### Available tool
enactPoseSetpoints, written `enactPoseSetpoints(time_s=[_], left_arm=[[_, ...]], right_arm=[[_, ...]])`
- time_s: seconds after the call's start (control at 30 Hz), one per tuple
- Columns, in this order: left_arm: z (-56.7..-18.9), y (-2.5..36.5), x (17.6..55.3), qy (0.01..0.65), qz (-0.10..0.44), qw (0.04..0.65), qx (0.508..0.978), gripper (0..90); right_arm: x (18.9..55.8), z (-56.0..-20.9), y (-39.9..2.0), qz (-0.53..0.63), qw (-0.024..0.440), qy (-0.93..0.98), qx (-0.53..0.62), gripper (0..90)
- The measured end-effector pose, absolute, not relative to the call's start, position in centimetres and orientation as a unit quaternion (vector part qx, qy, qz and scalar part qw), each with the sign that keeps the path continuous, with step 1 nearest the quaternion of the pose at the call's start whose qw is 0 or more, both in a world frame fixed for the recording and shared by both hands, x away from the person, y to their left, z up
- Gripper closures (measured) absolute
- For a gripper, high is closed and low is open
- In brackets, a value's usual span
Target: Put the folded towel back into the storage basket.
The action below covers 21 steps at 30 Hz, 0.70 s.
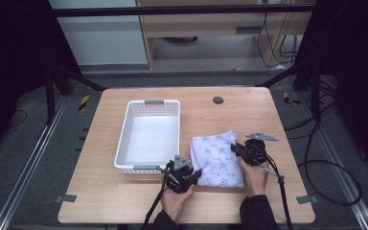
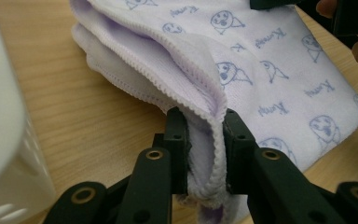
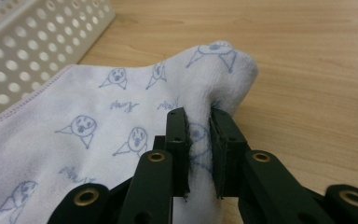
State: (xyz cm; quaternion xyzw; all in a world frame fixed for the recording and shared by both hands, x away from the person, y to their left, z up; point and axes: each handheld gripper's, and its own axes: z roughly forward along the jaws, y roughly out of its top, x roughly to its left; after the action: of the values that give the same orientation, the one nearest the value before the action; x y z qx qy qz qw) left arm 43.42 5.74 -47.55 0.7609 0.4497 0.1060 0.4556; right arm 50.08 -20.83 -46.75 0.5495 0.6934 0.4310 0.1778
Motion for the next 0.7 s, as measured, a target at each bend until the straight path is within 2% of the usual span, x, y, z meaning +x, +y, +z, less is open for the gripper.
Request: enactPoseSetpoints(time_s=[0.37,0.7], left_arm=[[-42.7,6.7,42.1,0.408,0.137,0.485,0.761,74.6],[-40.2,7.8,41.9,0.397,0.161,0.494,0.756,74.6]], right_arm=[[47.9,-41.2,-20.2,0.469,0.213,0.686,0.514,78.8],[47.4,-38.6,-19.2,0.493,0.23,0.678,0.494,78.8]])
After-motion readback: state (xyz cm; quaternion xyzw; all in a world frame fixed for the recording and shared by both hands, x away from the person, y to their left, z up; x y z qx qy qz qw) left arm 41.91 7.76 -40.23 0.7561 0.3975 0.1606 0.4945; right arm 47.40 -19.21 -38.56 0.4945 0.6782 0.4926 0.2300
